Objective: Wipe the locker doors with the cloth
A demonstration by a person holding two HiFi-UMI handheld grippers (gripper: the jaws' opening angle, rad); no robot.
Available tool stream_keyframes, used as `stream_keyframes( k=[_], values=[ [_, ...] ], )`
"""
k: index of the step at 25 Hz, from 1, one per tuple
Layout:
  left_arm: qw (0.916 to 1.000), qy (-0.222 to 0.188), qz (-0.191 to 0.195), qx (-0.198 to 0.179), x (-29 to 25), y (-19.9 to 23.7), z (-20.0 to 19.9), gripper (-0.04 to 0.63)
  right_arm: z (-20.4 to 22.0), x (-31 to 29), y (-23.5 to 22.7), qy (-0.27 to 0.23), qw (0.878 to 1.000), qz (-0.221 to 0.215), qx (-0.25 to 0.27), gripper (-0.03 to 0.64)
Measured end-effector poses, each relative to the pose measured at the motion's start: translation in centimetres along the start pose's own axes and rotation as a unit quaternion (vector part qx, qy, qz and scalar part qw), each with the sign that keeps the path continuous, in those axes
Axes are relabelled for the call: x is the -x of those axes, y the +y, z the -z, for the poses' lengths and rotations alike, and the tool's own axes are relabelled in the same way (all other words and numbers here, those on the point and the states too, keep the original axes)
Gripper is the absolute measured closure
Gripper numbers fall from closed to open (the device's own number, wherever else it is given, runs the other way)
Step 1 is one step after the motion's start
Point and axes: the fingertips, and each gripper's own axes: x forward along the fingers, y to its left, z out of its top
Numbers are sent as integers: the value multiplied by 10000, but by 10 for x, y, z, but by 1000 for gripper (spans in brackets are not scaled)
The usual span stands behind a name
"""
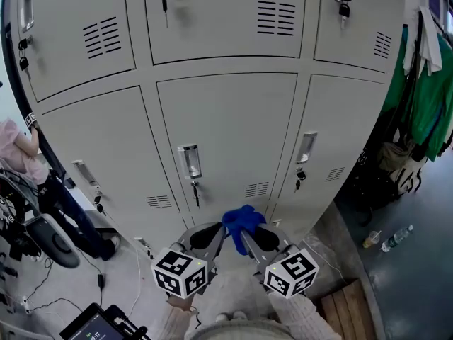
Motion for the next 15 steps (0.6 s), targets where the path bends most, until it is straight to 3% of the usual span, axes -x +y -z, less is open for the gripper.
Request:
stream_keyframes(
  k=[15],
  values=[
    [9990, -66, -169, 412, 18, 4, 16, 589, 12, 9, 2, 187, 9998, 119, -14, 560]
  ],
)
